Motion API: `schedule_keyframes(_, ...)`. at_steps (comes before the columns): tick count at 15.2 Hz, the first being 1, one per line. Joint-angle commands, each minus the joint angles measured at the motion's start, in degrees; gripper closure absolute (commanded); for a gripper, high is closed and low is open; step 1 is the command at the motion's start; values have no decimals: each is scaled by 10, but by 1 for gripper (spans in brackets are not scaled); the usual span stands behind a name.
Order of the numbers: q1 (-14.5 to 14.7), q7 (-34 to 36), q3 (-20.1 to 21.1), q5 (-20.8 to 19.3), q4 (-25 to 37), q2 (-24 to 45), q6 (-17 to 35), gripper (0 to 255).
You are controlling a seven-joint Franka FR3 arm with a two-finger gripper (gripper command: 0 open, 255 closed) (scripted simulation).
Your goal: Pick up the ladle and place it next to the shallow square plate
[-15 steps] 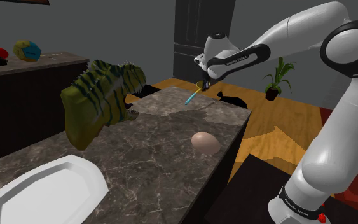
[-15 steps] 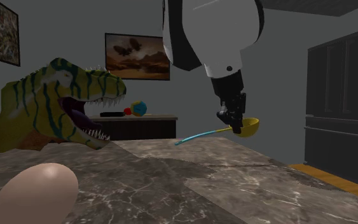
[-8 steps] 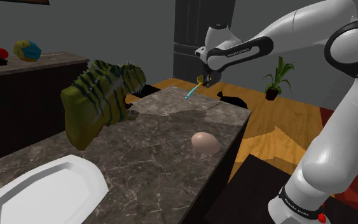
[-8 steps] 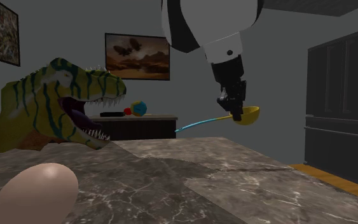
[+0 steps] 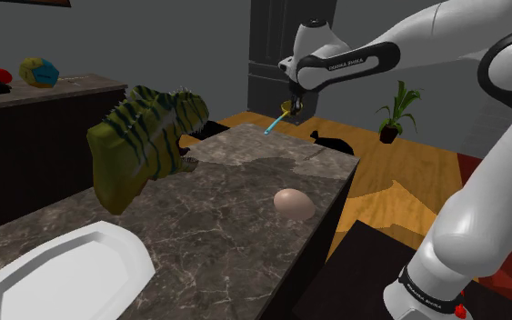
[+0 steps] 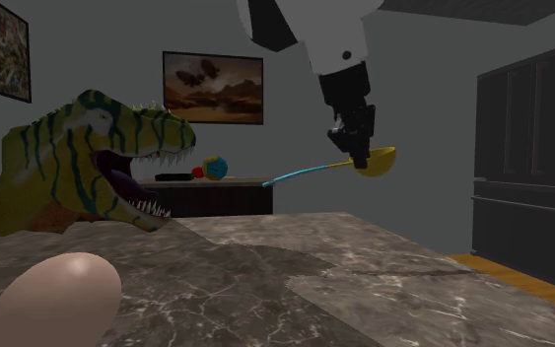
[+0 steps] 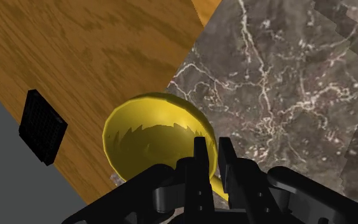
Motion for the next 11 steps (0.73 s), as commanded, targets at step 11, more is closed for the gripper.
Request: schedule_keyframes(11, 60, 160, 98, -33, -95, -103, -64, 255)
